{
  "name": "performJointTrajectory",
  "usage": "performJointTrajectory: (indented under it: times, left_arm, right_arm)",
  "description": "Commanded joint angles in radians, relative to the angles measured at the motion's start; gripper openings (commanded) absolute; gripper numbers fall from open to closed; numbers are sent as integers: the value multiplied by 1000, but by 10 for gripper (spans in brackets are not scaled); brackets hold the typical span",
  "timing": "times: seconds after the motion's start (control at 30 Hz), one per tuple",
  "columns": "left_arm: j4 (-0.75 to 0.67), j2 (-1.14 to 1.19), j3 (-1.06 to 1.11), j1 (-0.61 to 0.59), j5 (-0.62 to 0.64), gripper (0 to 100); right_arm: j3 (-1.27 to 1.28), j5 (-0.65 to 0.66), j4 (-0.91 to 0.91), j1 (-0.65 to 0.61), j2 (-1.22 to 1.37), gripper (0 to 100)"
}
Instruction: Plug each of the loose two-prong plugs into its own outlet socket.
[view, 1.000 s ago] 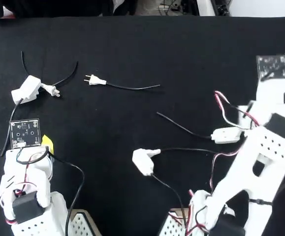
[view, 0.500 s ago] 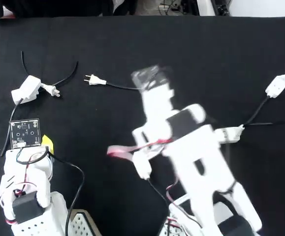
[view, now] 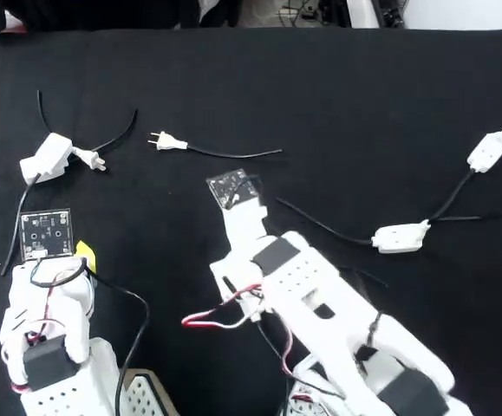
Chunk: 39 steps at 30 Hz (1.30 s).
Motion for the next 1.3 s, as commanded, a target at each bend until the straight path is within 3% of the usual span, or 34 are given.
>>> performJointTrajectory:
  times: [0.0,0.13,0.23,0.57,0.67,0.8,0.9,1.1,1.2,1.27]
  left_arm:
    - [-15,-2,-7,1,5,166]
    - [-15,-2,-7,1,5,166]
    - [-15,-2,-7,1,5,166]
    - [-12,-2,-7,1,2,166]
    - [-12,-2,-7,1,2,166]
    - [-14,-2,-7,1,2,166]
    - [-15,-2,-7,1,3,166]
    - [-17,-2,-7,1,5,166]
    - [-17,-2,-5,28,5,166]
    - [-18,-2,1,36,5,166]
  right_arm:
    - [-33,-14,-41,-20,145,237]
    - [-90,-3,15,-20,312,233]
    - [-111,57,49,-18,369,156]
    - [-102,213,52,12,323,21]
    - [-107,325,104,127,251,19]
    - [-117,549,187,371,154,22]
    - [-154,592,238,462,64,47]
    - [-231,512,433,390,-185,105]
    - [-231,442,562,241,-302,100]
    - [-186,408,578,91,-367,29]
